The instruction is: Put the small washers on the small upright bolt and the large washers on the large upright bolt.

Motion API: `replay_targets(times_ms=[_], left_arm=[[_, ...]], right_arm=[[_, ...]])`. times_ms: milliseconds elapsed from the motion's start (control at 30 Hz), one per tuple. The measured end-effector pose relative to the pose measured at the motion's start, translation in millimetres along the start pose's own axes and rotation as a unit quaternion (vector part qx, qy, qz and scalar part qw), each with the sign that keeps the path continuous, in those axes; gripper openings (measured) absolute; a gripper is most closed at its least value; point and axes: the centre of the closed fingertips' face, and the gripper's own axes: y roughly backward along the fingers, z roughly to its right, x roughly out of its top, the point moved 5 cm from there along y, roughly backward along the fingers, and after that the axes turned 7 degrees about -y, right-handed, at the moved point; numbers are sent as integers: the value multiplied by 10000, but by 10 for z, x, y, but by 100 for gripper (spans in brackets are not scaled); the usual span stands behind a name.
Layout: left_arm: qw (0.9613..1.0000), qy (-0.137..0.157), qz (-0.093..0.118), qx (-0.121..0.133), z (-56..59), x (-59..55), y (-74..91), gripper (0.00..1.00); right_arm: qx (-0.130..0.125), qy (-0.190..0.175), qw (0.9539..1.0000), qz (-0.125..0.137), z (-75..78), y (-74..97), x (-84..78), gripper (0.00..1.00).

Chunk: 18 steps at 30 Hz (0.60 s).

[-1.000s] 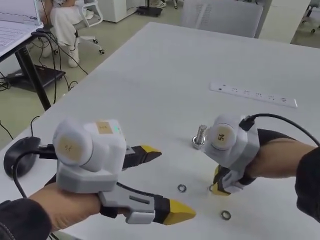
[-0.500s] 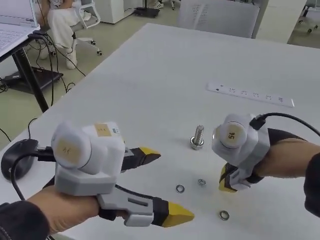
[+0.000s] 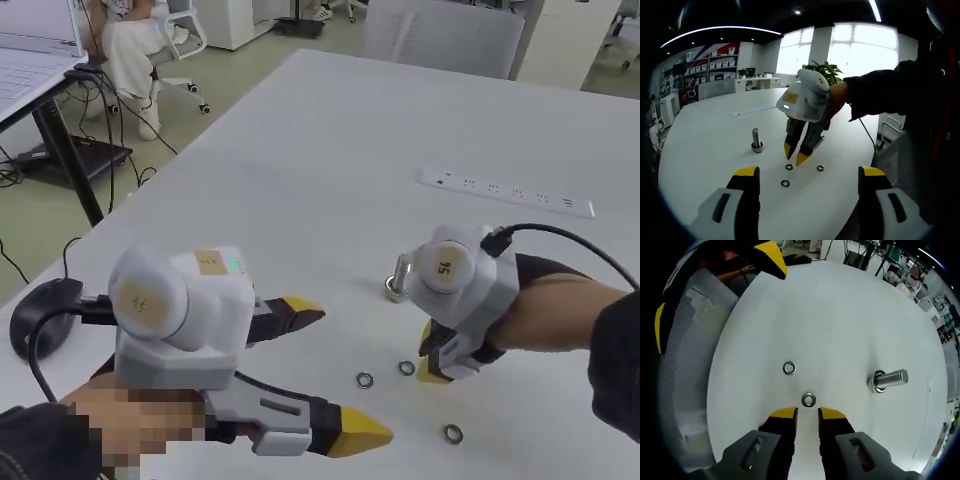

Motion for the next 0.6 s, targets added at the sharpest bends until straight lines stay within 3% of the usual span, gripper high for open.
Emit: replay_targets(times_ms=[600], left_arm=[[10000,35,35,68,-12,3,20,80]], right_arm=[[112,49,9999,-108,18,-112,63,17]])
